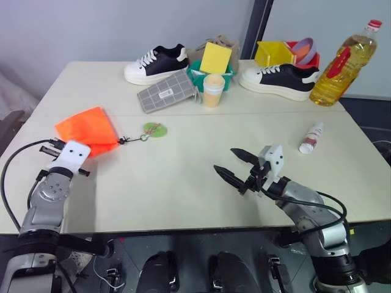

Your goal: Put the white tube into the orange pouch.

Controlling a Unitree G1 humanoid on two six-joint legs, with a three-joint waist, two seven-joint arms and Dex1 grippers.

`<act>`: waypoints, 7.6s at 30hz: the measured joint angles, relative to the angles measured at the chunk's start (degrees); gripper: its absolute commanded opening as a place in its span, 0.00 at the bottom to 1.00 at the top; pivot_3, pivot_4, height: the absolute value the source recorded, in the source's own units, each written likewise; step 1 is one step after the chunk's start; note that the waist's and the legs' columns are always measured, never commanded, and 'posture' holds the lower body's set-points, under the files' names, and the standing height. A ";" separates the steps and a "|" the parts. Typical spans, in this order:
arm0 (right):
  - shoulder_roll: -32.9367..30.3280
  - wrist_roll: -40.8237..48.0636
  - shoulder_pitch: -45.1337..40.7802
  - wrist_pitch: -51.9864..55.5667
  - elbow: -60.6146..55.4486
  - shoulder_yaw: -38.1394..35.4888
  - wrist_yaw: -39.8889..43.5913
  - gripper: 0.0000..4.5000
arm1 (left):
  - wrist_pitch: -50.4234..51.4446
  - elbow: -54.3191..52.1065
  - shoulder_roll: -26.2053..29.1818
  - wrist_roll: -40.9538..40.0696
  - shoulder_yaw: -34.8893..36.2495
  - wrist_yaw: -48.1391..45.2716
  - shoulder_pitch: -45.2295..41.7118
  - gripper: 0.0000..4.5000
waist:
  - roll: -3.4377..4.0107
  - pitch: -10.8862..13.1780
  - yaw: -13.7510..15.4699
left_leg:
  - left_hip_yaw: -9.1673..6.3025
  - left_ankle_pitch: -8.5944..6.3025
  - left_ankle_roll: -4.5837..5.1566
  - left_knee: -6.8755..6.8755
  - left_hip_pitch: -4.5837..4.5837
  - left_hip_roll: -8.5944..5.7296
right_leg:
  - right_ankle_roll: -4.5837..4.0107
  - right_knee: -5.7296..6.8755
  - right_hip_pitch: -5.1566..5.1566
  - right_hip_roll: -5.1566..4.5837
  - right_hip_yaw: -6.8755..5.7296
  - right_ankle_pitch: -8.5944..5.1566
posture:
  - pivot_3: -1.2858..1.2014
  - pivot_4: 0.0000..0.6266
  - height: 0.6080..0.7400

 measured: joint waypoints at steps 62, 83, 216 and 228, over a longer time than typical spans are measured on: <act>-0.03 -17.77 -20.10 -9.94 45.27 -20.76 -38.51 1.00 | 32.69 -50.70 -12.27 -31.10 -8.73 -24.64 14.86 0.02 | 0.08 0.00 0.86 | -0.04 0.12 -0.21 0.34 0.01 0.00 | 0.01 0.09 0.18 0.03 0.05 -0.01 | 0.52 0.24 1.00; -1.03 -15.40 -18.33 -13.12 43.96 -20.19 -33.42 0.26 | 31.44 -49.96 -13.21 -31.02 -9.33 -24.35 13.78 0.00 | 0.24 0.07 0.82 | -0.02 0.13 -0.22 0.29 0.01 0.00 | 0.05 0.08 0.16 0.03 0.08 -0.02 | 0.52 0.24 1.00; 16.52 -18.57 -27.29 3.49 32.34 7.82 -9.43 0.01 | 36.72 -53.53 -4.13 -50.31 3.09 -33.40 23.08 0.72 | 0.32 0.13 -1.34 | 0.00 0.23 -0.74 -0.57 -0.05 -0.08 | -0.26 -0.23 -0.20 -0.07 0.06 -0.13 | 0.52 0.24 1.00; 11.55 -2.94 -20.71 13.98 2.80 -3.71 -8.47 0.00 | 36.74 -41.30 -6.52 -51.13 1.18 -37.25 12.31 0.98 | 0.30 0.12 -1.82 | -0.11 0.34 -0.60 -0.62 0.01 -0.02 | -0.23 -0.14 -0.20 0.06 -0.02 -0.12 | 0.52 0.24 1.00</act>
